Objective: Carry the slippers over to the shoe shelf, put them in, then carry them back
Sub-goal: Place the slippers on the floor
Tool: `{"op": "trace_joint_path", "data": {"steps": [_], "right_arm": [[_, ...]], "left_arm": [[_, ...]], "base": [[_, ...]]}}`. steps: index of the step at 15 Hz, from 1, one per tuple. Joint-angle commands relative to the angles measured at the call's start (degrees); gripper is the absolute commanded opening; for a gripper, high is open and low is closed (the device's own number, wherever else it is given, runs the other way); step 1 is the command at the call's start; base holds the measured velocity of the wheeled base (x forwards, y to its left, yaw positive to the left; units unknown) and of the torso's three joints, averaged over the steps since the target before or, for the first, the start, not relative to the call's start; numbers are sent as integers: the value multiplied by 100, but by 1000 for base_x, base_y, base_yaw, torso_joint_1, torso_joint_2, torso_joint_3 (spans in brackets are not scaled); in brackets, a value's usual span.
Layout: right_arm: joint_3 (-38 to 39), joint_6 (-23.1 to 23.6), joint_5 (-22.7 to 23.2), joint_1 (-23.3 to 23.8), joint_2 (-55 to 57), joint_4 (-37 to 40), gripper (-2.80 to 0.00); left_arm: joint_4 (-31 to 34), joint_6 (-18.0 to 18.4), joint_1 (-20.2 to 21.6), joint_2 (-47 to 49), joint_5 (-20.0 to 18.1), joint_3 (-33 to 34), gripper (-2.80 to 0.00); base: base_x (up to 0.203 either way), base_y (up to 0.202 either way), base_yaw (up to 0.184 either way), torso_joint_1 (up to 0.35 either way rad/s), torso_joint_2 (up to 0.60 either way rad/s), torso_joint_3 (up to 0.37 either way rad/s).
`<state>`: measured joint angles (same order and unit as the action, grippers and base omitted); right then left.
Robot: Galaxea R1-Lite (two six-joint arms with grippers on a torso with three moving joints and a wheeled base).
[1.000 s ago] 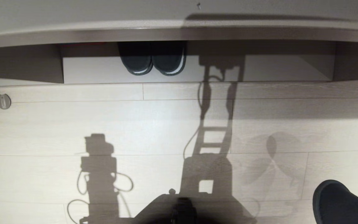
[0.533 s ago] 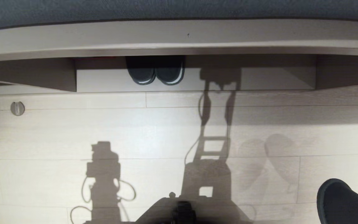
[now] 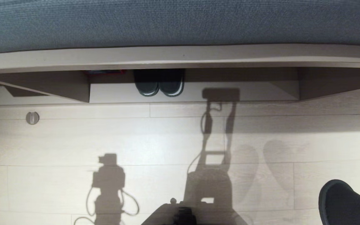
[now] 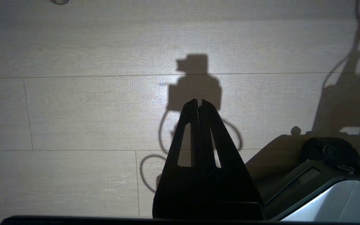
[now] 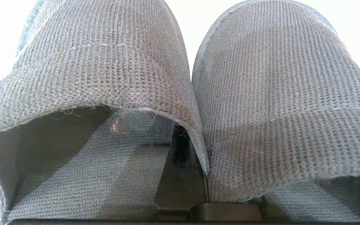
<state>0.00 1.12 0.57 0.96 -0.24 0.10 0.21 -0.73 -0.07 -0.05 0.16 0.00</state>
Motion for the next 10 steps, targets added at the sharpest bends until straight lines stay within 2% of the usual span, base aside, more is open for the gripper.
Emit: {"op": "trace_joint_path", "data": {"steps": [1,10], "right_arm": [[9,2,4,0,7,-1,-280],[9,2,4,0,7,-1,-280]], "left_arm": [[6,-6,-1,5,2,0,-280],[-3,-33,-1,5,11,0,-280]], "base": [[0,0,0,2,-4,200],[0,0,0,1,2,205]]}}
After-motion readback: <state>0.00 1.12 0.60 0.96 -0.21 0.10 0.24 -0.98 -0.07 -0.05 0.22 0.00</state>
